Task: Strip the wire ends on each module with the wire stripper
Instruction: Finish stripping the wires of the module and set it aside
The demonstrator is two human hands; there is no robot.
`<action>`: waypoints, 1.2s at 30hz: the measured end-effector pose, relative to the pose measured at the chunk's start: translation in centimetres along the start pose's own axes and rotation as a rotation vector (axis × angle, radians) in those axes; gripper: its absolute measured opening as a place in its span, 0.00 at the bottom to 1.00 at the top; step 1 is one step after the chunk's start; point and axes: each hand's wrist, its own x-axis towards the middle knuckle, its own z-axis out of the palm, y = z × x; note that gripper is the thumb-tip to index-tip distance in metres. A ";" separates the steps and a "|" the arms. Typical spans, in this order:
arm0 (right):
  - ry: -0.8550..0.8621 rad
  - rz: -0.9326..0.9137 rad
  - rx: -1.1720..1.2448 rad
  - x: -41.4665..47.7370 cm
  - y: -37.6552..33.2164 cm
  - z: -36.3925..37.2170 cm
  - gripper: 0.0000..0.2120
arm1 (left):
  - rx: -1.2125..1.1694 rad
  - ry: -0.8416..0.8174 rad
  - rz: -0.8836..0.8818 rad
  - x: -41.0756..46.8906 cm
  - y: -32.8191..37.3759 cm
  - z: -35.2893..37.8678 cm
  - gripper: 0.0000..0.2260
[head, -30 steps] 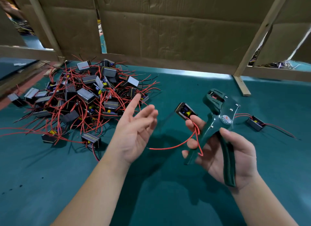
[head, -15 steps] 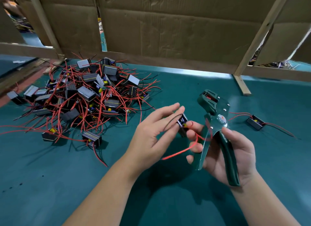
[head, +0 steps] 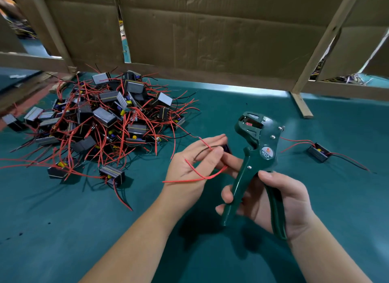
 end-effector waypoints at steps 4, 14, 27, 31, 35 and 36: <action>-0.023 0.049 -0.081 0.1 0.3 0.5 0.31 | -0.173 0.185 -0.061 0.8 0.6 -0.7 0.14; -0.075 0.171 -0.223 -0.3 0.5 0.7 0.29 | -0.629 0.210 -0.382 0.9 2.2 -1.3 0.08; 0.062 0.104 0.007 -0.2 0.3 0.4 0.24 | -0.012 -0.211 -0.113 0.3 2.4 -2.9 0.08; 0.004 -0.069 0.068 0.3 0.9 1.1 0.22 | 0.035 -0.296 -0.157 0.1 2.5 -2.8 0.08; 0.002 -0.114 -0.001 0.1 0.6 1.0 0.25 | 0.105 -0.329 -0.209 0.0 2.4 -2.8 0.07; 0.018 -0.110 -0.031 0.1 0.5 0.9 0.26 | 0.128 -0.336 -0.219 0.1 2.2 -2.7 0.08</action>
